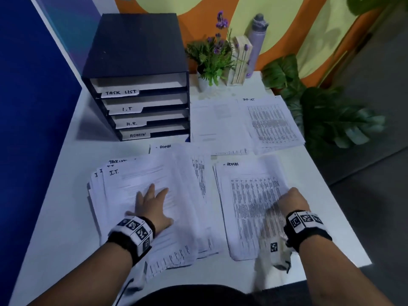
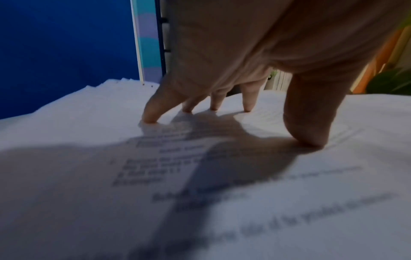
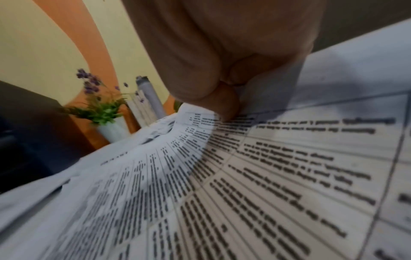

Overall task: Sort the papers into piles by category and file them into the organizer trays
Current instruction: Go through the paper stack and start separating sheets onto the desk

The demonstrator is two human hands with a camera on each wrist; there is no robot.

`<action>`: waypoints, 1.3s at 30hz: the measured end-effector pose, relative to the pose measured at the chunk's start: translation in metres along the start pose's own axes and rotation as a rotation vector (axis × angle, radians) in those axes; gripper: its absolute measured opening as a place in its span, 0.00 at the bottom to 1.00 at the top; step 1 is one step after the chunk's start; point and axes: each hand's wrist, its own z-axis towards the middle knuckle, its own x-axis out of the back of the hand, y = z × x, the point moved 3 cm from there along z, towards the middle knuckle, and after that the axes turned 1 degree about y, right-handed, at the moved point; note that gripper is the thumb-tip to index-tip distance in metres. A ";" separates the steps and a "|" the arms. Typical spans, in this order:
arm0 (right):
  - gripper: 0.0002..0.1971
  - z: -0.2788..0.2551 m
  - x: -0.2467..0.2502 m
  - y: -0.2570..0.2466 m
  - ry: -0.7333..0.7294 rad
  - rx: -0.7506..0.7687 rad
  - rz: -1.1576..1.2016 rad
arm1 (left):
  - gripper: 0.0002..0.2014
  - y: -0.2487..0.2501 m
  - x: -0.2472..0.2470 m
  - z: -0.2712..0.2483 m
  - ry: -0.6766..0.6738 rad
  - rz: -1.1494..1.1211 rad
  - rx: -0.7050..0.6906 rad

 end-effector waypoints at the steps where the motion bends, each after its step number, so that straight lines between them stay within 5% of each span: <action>1: 0.05 0.001 0.006 0.007 0.030 -0.020 -0.009 | 0.47 -0.002 -0.003 0.001 0.002 0.006 0.008; 4: 0.18 0.004 0.019 0.017 0.148 -0.035 -0.092 | 0.47 -0.005 -0.007 0.004 0.005 0.031 0.012; 7: 0.34 -0.005 0.017 0.000 0.238 0.164 -0.308 | 0.47 -0.005 -0.009 0.007 0.022 0.028 0.011; 14: 0.31 -0.049 -0.041 -0.035 -0.214 0.439 -0.409 | 0.47 -0.003 -0.012 0.006 0.049 0.031 0.040; 24: 0.28 0.015 0.003 -0.015 -0.250 0.334 -0.419 | 0.42 -0.016 -0.008 0.002 0.124 0.013 0.008; 28: 0.25 0.001 -0.006 -0.047 -0.126 0.395 -0.419 | 0.36 -0.046 0.003 -0.009 0.330 -0.094 0.236; 31: 0.25 -0.028 -0.040 -0.089 -0.198 0.555 -0.090 | 0.44 -0.076 0.006 -0.017 0.373 -0.186 0.424; 34: 0.25 -0.058 -0.075 -0.123 -0.395 0.461 0.219 | 0.54 -0.096 0.006 -0.018 0.373 -0.246 0.488; 39: 0.04 -0.088 -0.100 -0.158 -0.401 0.539 0.109 | 0.61 -0.115 -0.001 -0.016 0.354 -0.429 0.504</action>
